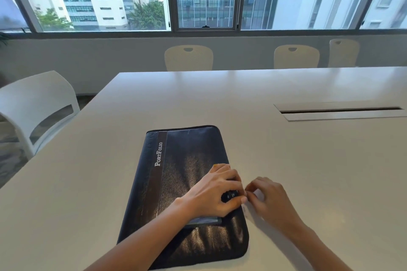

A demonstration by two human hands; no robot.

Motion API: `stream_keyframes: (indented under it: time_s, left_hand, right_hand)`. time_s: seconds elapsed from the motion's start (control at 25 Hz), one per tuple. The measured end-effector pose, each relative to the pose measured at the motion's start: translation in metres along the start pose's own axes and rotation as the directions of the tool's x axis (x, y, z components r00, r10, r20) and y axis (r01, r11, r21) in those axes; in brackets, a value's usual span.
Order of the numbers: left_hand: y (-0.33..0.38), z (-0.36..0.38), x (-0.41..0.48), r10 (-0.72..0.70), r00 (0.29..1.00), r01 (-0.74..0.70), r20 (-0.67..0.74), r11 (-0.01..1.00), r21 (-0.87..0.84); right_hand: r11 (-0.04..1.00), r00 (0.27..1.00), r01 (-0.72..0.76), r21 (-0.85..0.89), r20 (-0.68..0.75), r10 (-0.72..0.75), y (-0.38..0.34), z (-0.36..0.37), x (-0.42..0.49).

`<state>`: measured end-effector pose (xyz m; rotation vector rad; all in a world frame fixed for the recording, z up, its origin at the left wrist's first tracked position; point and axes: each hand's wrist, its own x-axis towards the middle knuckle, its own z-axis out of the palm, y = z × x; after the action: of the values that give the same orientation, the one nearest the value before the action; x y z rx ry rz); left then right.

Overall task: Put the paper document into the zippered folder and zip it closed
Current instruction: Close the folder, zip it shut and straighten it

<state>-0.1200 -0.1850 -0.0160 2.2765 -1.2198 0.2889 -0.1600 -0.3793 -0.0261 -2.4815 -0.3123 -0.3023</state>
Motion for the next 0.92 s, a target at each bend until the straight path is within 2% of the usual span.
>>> stream_keyframes:
  time_s: [0.32,0.56,0.64,0.72,0.84,0.92]
  left_hand:
    - [0.0,0.0,0.002,0.006,1.0,-0.006,-0.004,0.999,0.044]
    - [-0.001,0.006,0.001,0.029,0.999,-0.028,-0.029,0.998,0.05]
    - [-0.01,0.004,0.003,-0.066,0.996,0.068,-0.063,0.997,0.025]
    - [-0.033,-0.006,0.014,-0.244,0.961,0.252,-0.127,0.966,0.052]
    - [-0.084,-0.025,0.039,-0.485,0.844,0.521,-0.229,0.843,0.136]
    - [-0.118,-0.035,0.057,-0.59,0.77,0.634,-0.244,0.75,0.188]
  right_hand:
    - [0.996,0.998,0.035,-0.086,-0.053,-0.04,0.03,0.032,0.133]
    - [0.995,0.991,-0.071,-0.063,-0.116,0.063,0.037,0.052,0.194]
    - [0.996,0.984,-0.082,-0.033,-0.16,0.076,0.039,0.061,0.191]
    - [0.998,0.98,-0.065,-0.021,-0.191,0.06,0.042,0.065,0.188]
    - [0.999,0.981,-0.045,-0.007,-0.192,0.043,0.045,0.066,0.189]
    - [1.0,0.982,-0.028,-0.001,-0.186,0.027,0.046,0.066,0.188]
